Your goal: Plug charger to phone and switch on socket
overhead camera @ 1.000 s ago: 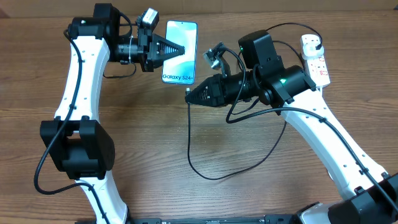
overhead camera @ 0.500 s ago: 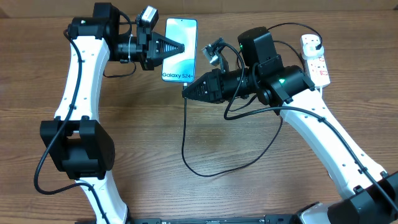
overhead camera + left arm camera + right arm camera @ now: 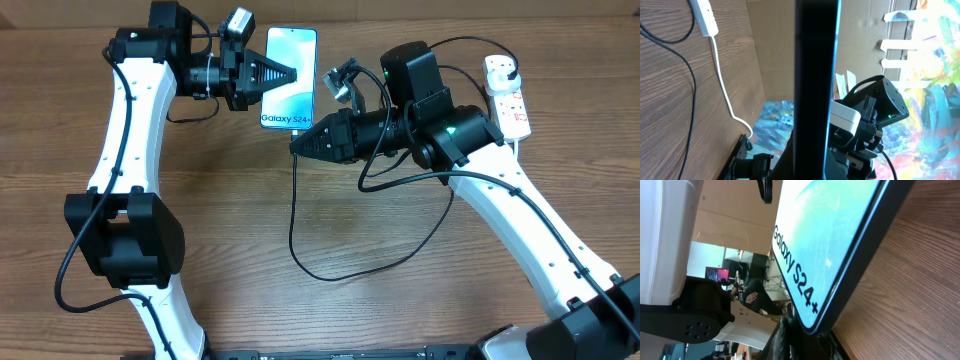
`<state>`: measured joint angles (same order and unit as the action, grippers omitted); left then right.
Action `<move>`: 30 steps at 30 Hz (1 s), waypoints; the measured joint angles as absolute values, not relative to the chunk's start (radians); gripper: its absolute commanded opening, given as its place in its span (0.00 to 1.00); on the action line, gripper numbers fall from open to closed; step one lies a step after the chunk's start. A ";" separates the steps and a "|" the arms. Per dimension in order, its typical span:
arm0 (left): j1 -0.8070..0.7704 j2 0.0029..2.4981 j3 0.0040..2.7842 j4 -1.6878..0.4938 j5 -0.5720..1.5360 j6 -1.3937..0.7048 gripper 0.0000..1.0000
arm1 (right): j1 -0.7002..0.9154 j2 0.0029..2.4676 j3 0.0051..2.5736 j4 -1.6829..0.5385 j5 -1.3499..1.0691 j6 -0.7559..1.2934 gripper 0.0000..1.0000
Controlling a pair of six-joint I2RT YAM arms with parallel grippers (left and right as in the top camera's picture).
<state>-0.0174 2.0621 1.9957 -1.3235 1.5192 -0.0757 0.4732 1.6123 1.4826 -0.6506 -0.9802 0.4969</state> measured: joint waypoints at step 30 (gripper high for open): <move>-0.017 2.062 1.996 -1.322 1.519 -0.076 0.04 | 0.511 1.627 1.483 -0.583 -0.938 0.608 0.04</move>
<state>-0.0170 2.0621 1.9957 -1.3216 1.5192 -0.0757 0.5114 1.6272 1.4826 -0.5831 -0.9382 0.6079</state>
